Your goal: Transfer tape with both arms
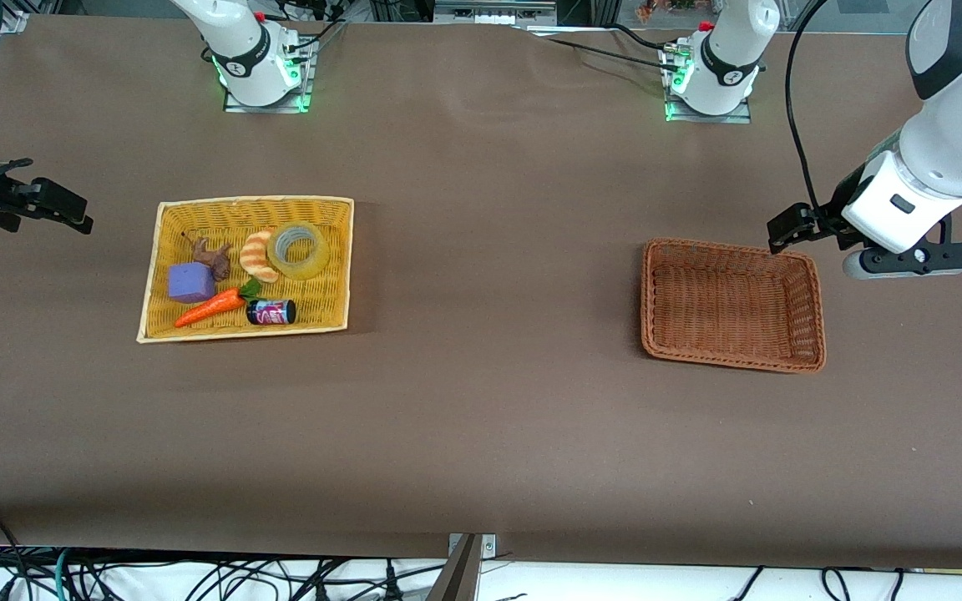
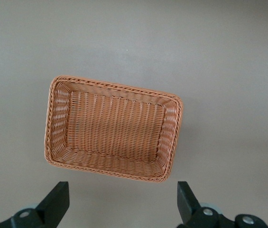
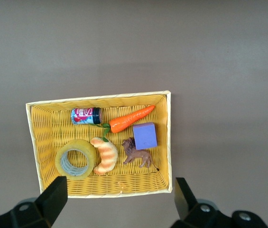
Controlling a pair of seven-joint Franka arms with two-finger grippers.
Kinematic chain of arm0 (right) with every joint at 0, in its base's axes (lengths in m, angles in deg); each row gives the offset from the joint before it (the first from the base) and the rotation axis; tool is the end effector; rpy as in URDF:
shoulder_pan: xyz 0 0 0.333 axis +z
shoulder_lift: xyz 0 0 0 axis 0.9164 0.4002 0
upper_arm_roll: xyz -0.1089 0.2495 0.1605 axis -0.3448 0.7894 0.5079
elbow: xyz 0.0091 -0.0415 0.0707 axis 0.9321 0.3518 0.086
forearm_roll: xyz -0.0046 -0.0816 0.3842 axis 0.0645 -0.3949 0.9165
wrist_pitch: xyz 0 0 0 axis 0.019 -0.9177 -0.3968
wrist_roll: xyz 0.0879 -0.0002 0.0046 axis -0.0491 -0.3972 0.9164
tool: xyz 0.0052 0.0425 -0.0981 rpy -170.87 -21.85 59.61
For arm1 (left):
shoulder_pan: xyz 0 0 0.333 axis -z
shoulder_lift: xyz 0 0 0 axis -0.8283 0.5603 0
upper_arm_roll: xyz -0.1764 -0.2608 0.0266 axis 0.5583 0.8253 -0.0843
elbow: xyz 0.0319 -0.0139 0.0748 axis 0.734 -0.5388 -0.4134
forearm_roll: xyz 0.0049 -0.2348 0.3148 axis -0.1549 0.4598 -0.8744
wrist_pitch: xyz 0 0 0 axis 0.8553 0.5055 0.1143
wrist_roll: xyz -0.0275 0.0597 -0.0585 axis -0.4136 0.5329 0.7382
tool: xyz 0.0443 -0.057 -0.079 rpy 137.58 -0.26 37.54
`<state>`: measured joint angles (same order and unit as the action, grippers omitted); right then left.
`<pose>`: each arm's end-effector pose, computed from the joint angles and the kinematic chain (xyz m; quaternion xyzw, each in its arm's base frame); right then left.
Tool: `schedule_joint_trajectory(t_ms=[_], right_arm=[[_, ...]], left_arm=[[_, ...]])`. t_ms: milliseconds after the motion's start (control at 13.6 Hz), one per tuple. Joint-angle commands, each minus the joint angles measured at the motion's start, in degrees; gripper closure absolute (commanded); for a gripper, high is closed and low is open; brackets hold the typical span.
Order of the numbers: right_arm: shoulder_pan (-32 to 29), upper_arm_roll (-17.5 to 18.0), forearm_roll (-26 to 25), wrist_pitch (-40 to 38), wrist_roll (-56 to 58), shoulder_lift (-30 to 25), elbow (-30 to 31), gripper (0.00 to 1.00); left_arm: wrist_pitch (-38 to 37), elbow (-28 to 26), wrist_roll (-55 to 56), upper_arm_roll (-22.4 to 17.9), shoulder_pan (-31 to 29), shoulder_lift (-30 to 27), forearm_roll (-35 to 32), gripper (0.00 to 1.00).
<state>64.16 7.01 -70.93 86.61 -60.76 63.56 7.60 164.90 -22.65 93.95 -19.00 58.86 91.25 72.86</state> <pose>0.5797 -0.0115 0.5885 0.9999 -0.0071 -0.0088 0.0057 0.5835 -0.0853 0.5613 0.9987 0.0434 -0.0248 0.0076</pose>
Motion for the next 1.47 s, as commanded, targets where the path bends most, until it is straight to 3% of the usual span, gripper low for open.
schedule_joint_trajectory(t_ms=[0, 442, 810, 1251, 1398], right_arm=[[-0.5, 0.3, 0.5, -0.8, 0.5, 0.8, -1.8, 0.00], [-0.6, 0.2, 0.5, -0.9, 0.3, 0.8, -1.8, 0.00], [-0.6, 0.3, 0.0, -1.0, 0.9, 0.7, -1.8, 0.00], [-0.2, 0.5, -1.0, -1.4, 0.8, 0.5, -1.5, 0.00], [0.0, 0.6, -1.2, -2.5, 0.3, 0.7, -1.1, 0.00]], left_arm=[[-1.0, 1.0, 0.9, 0.0, -0.6, 0.8, -1.1, 0.00], [-0.8, 1.2, 1.7, -0.1, -1.4, 0.6, -1.0, 0.00], [-0.8, 1.4, -3.7, -0.3, -5.7, 0.0, -1.1, 0.00], [-0.6, 1.5, -3.1, 0.0, -6.1, -0.2, -1.1, 0.00], [-0.6, 1.5, -3.8, -1.5, -5.0, -0.3, -1.0, 0.00]])
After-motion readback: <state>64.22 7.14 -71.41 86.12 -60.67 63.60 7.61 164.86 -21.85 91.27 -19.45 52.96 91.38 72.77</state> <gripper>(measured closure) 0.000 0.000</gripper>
